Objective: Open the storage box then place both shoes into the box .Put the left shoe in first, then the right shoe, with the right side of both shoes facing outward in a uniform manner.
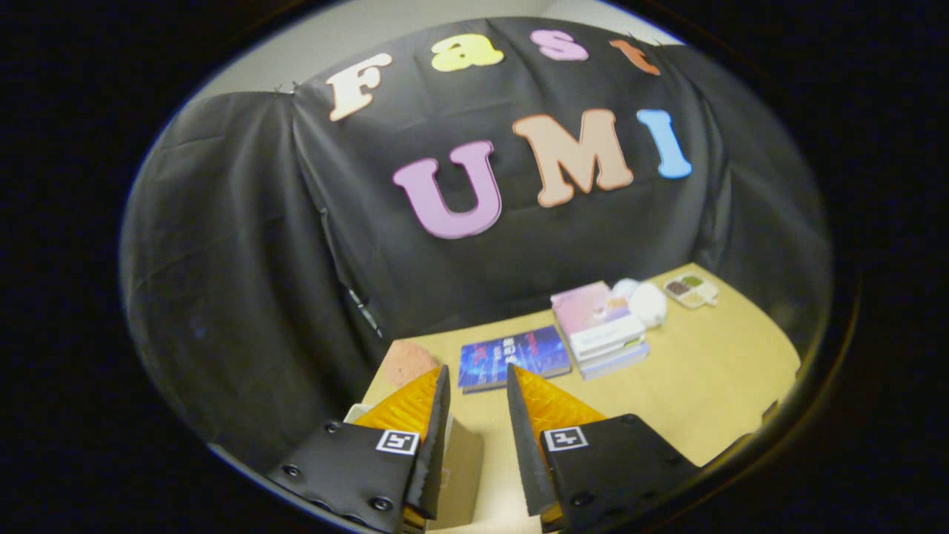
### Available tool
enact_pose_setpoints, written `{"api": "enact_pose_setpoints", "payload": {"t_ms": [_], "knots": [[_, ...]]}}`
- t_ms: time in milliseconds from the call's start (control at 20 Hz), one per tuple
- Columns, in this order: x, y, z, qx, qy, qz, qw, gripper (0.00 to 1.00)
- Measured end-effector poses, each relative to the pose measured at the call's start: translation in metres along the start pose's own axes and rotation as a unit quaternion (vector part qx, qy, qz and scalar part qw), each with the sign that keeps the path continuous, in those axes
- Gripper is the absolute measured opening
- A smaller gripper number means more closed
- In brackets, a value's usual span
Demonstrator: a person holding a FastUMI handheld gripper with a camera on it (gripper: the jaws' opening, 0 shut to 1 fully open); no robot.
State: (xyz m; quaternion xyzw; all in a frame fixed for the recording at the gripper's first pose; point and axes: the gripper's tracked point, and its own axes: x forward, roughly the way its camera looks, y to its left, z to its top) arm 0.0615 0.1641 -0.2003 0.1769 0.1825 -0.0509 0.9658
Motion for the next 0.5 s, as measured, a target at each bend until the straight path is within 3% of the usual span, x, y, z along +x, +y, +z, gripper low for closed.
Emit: {"api": "enact_pose_setpoints", "payload": {"t_ms": [500], "knots": [[-0.034,-0.064,0.122,-0.102,-0.158,-0.031,0.982,0.47]]}}
